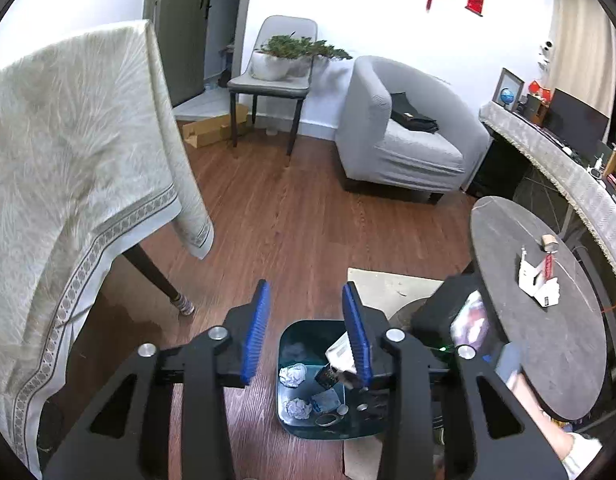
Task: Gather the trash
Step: 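Carry the plastic bag and paper box over the teal bin and open both grippers, then grasp the white paper sheet with the red label using the left gripper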
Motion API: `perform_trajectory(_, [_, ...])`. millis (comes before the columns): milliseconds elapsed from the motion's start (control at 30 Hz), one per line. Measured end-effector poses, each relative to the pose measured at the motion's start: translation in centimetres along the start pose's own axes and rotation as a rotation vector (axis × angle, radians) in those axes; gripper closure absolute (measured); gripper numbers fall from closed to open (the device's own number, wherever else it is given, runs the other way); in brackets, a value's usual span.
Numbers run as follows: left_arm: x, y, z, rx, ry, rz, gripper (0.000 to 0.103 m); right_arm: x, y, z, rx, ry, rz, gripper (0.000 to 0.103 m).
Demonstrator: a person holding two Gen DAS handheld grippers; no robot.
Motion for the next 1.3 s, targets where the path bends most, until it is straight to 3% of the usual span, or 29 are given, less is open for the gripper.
perform_trajectory(200, [0.7,-0.8,0.7,0.026,0.007,-0.009,0.068,-0.5,2.2,-1.3,-0.077,-0.006,0.023,0.024])
perform_trajectory(300, [0.9,-1.2,1.2,0.039,0.001,-0.008,0.068,-1.0,2.7,-1.9,-0.109,-0.045,-0.001,0.013])
perform_trajectory(400, [1.3,-2.1,1.8,0.065,0.001,0.002,0.068,-1.4,2.1,-2.0,-0.104,-0.053,0.020,0.012])
perform_trajectory(733, [3.0,-4.3,3.5,0.126,0.028,0.012,0.068,-1.6,-4.3,-0.5,0.050,-0.057,0.094,0.012])
perform_trajectory(1000, [5.3,-5.1,4.1,0.162,0.044,-0.025,0.048,0.1,-11.9,0.7,0.224,-0.051,0.095,0.013])
perform_trajectory(1300, [10.3,-3.8,4.1,0.149,0.087,-0.093,0.038,5.0,-17.9,-0.1,0.332,0.003,0.018,0.022])
Point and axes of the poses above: each gripper's, at about its wrist camera, not at the fingertips, and y roughly the way its jaws point, x to its right, z to its top, the point moved 2 cm from there along y, roughly the way its jaws point, and after that the axes turned 4 degrees about z, right-handed, at the moved point
